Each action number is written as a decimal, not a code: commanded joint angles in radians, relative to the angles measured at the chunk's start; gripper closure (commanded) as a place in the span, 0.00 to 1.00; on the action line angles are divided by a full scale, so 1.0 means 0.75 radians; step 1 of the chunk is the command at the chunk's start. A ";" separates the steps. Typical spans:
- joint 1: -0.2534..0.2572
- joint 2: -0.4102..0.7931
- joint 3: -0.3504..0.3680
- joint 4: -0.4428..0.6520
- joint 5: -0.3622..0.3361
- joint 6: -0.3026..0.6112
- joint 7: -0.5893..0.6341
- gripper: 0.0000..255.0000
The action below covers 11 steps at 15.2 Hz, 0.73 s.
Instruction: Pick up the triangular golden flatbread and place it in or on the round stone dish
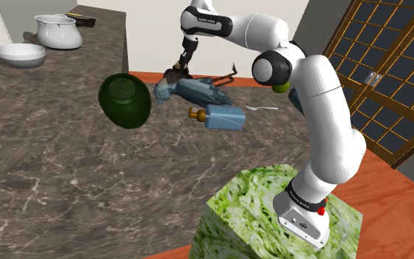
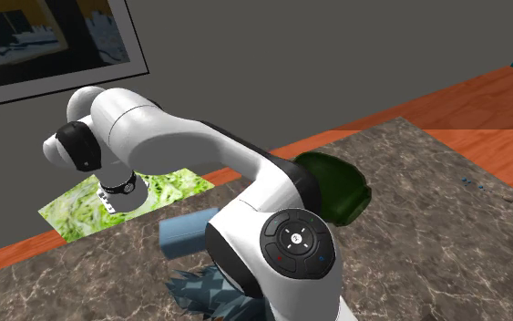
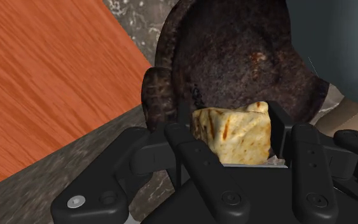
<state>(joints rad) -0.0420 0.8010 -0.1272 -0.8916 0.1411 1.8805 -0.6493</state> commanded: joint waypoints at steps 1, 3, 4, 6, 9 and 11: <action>0.003 -0.018 -0.001 -0.074 0.001 0.054 -0.007 1.00; 0.005 -0.021 0.000 -0.115 0.002 0.092 -0.010 1.00; 0.007 -0.021 0.000 -0.134 0.003 0.110 -0.012 1.00; 0.008 -0.022 0.000 -0.163 0.004 0.139 -0.014 1.00; 0.008 -0.021 0.000 -0.162 0.004 0.139 -0.014 1.00; 0.008 -0.021 0.000 -0.162 0.004 0.139 -0.014 1.00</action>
<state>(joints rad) -0.0360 0.7853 -0.1269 -1.0125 0.1441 1.9838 -0.6599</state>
